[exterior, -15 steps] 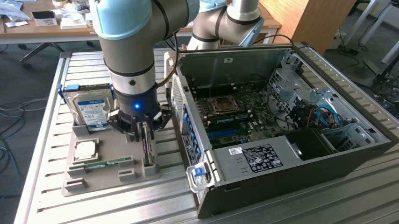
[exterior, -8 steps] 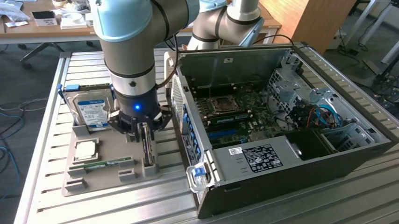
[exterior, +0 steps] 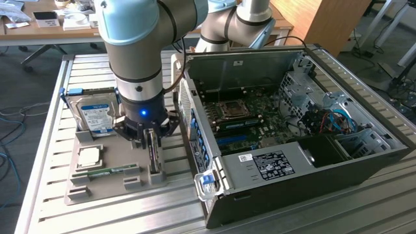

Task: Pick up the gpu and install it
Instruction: 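Pick up the gpu and move the gpu toward the slot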

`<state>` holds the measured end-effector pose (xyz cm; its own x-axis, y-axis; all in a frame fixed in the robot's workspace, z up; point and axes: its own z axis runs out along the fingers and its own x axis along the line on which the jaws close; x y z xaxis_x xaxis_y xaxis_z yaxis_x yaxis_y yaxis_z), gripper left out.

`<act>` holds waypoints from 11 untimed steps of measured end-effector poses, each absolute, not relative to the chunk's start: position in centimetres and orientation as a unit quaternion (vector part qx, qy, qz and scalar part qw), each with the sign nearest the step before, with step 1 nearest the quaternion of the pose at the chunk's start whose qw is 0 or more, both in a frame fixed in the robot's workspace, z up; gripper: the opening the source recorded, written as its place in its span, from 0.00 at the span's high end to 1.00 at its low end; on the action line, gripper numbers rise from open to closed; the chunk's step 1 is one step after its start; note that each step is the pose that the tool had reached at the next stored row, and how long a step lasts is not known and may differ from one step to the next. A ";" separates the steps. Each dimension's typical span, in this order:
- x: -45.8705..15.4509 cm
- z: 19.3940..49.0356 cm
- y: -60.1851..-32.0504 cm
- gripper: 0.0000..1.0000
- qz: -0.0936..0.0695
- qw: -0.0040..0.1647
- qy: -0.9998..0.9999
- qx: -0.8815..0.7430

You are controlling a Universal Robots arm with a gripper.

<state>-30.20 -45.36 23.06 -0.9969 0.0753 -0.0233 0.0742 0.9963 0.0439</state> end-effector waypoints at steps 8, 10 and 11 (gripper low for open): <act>-30.2 22.9 -45.4 0.58 0.022 0.012 0.999 0.037; -30.2 22.9 -45.4 0.58 0.022 0.012 0.999 0.037; -30.2 22.9 -45.4 0.58 0.022 0.012 0.999 0.037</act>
<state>-30.20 -45.36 22.91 -0.9969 0.0753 -0.0233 0.0742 0.9963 0.0439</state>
